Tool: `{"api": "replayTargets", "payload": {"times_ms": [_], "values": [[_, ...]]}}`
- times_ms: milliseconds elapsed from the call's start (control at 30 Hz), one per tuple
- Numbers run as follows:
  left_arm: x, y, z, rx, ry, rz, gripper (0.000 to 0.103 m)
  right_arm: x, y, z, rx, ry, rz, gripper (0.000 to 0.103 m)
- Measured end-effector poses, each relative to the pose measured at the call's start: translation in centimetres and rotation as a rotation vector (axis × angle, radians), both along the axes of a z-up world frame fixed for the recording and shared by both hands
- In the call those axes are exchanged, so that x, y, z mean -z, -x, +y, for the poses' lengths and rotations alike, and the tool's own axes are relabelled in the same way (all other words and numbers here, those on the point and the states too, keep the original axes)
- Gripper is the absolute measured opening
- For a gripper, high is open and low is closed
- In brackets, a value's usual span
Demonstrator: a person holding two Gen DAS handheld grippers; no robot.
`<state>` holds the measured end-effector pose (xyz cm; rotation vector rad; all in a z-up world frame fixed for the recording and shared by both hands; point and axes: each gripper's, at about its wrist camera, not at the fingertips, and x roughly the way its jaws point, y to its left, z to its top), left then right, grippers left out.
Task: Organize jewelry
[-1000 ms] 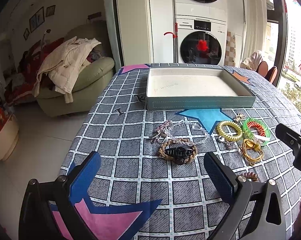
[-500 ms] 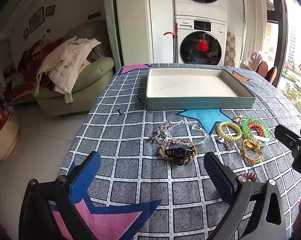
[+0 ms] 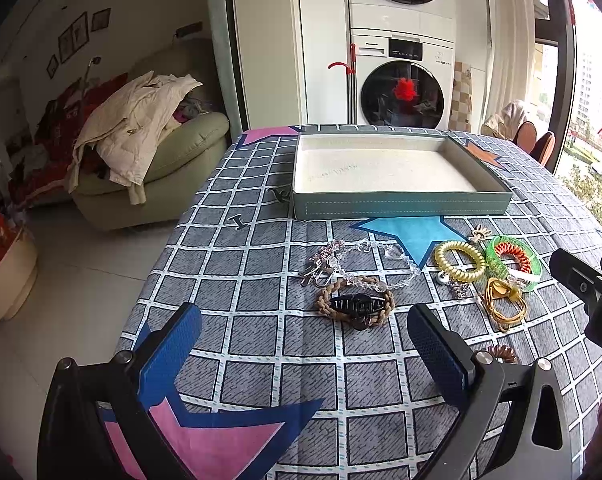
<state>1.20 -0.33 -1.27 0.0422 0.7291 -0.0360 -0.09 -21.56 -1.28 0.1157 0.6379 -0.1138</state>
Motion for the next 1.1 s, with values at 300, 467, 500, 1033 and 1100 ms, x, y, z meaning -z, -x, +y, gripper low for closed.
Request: {"api": "replayTargets", "payload": {"times_ms": [300,467,500,1033,1100], "values": [[-0.04,0.02,-0.17,0.000,-0.006,0.015,0.103,0.01,0.01,-0.02,0.000,0.000,0.000,0.103],[-0.06,0.04,-0.23,0.000,-0.006,0.006,0.103,0.08,-0.01,0.20,-0.006,0.003,0.001,0.103],[-0.07,0.02,-0.22,0.000,-0.005,0.005,0.103,0.07,0.00,0.23,-0.007,0.003,0.001,0.103],[-0.10,-0.06,-0.33,-0.004,-0.012,-0.001,0.103,0.09,-0.03,0.29,-0.007,0.001,0.003,0.103],[-0.10,-0.16,-0.29,-0.006,-0.007,-0.001,0.103,0.13,-0.04,0.28,-0.007,-0.001,0.005,0.103]]}}
